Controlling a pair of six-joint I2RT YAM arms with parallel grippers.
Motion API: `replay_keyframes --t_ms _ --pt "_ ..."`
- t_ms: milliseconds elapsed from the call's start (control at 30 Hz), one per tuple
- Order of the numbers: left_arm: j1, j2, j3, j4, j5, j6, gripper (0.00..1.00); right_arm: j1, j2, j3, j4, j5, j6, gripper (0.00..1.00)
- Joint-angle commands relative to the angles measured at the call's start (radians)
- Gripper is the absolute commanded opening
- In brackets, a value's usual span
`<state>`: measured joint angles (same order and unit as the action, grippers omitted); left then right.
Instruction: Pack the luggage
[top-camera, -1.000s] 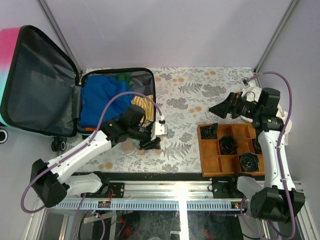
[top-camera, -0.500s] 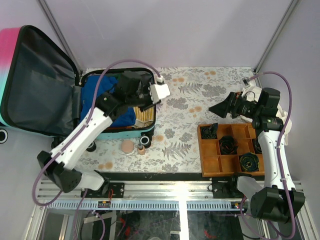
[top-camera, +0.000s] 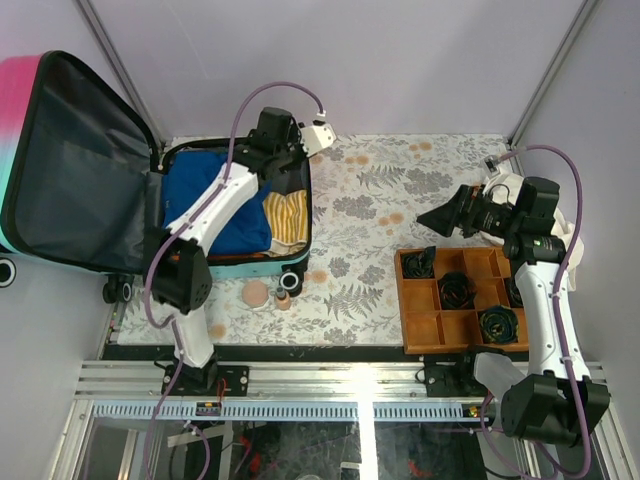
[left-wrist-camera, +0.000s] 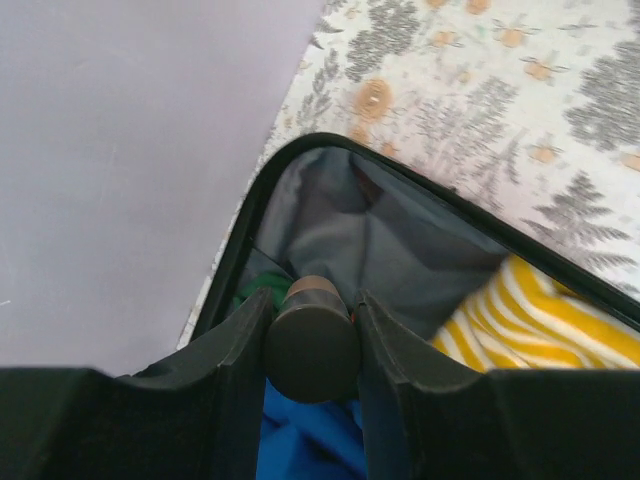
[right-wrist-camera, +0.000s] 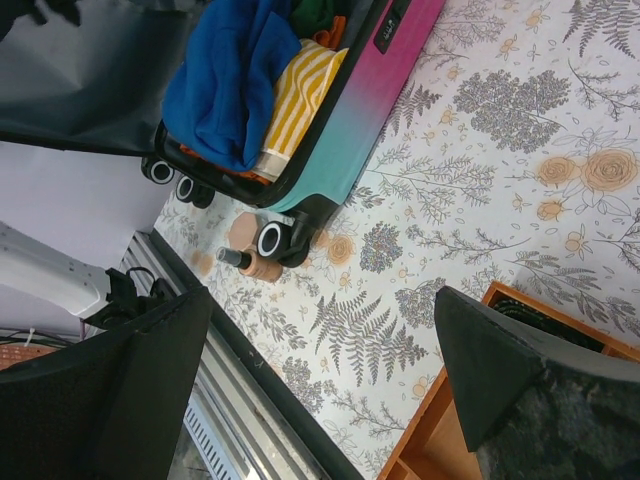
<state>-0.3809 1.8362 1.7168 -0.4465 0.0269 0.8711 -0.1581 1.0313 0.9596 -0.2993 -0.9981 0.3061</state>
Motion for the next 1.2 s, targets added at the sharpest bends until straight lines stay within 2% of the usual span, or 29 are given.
replay_keyframes --t_ms 0,100,433,633,700,933,1000,1167 --pt "0.049 0.115 0.173 0.071 -0.035 0.004 0.1 -0.003 -0.016 -0.003 0.052 -0.034 0.013 0.99" --pt "0.071 0.199 0.24 0.047 -0.047 0.0 0.1 -0.003 -0.013 -0.006 0.062 -0.036 0.017 0.99" --pt "0.091 0.339 0.261 0.031 -0.127 0.043 0.1 -0.003 -0.009 -0.025 0.093 -0.038 0.035 1.0" --pt "0.101 0.42 0.323 0.029 -0.155 0.016 0.18 -0.003 -0.01 -0.036 0.103 -0.035 0.039 1.0" --pt "0.107 0.446 0.352 0.03 -0.148 -0.007 0.24 -0.003 -0.011 -0.038 0.103 -0.034 0.038 1.0" --pt "0.123 0.416 0.394 0.055 -0.022 -0.122 0.69 -0.003 -0.009 -0.04 0.108 -0.033 0.042 1.0" --pt "0.122 0.389 0.398 0.042 0.02 -0.153 0.75 -0.003 -0.011 -0.042 0.11 -0.033 0.045 1.0" --pt "0.125 0.291 0.405 0.014 0.098 -0.221 0.8 -0.003 -0.017 -0.042 0.112 -0.034 0.048 1.0"
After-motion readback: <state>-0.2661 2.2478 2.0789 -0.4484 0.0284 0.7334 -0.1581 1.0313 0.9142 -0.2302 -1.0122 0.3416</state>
